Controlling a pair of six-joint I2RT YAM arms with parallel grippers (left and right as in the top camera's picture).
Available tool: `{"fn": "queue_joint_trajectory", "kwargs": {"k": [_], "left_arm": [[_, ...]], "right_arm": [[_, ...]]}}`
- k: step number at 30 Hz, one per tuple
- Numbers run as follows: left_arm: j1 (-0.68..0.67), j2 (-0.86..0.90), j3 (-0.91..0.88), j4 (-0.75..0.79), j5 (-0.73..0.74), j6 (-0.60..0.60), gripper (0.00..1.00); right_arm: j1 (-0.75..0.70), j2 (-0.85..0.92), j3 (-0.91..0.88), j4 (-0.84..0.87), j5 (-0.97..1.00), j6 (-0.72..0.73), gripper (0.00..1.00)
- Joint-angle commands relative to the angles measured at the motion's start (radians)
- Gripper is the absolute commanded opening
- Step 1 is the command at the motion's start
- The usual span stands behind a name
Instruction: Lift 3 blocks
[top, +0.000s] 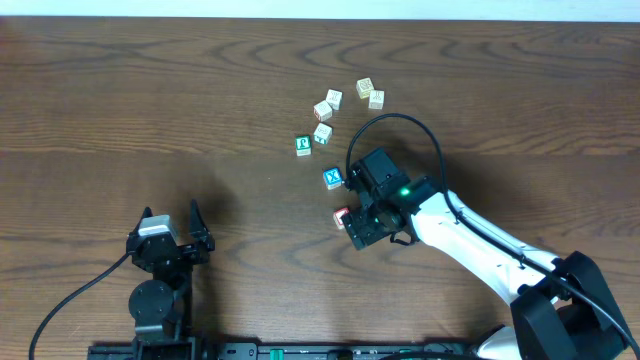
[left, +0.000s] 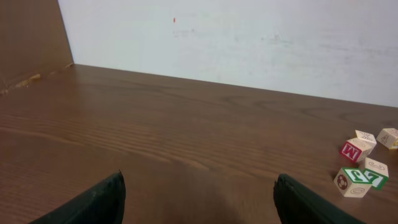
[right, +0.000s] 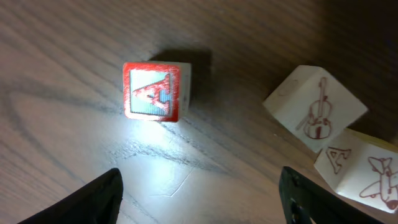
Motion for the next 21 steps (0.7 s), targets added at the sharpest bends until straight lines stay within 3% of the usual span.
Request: {"fn": "queue_joint_trajectory", "kwargs": {"k": [1,14,21], "left_arm": [[0.002,-0.005,-0.015,-0.043,-0.005,-0.002,0.77],[0.002,-0.005,-0.015,-0.043,-0.005,-0.002,0.77],[0.002,-0.005,-0.015,-0.043,-0.005,-0.002,0.77]], "right_arm": [[0.037,0.002,0.012,0.012,-0.018,-0.025,0.80],[0.052,0.021,0.012,0.142,-0.018,-0.071,0.84],[0.056,0.086,0.013,0.187,-0.018,-0.077,0.77]]}}
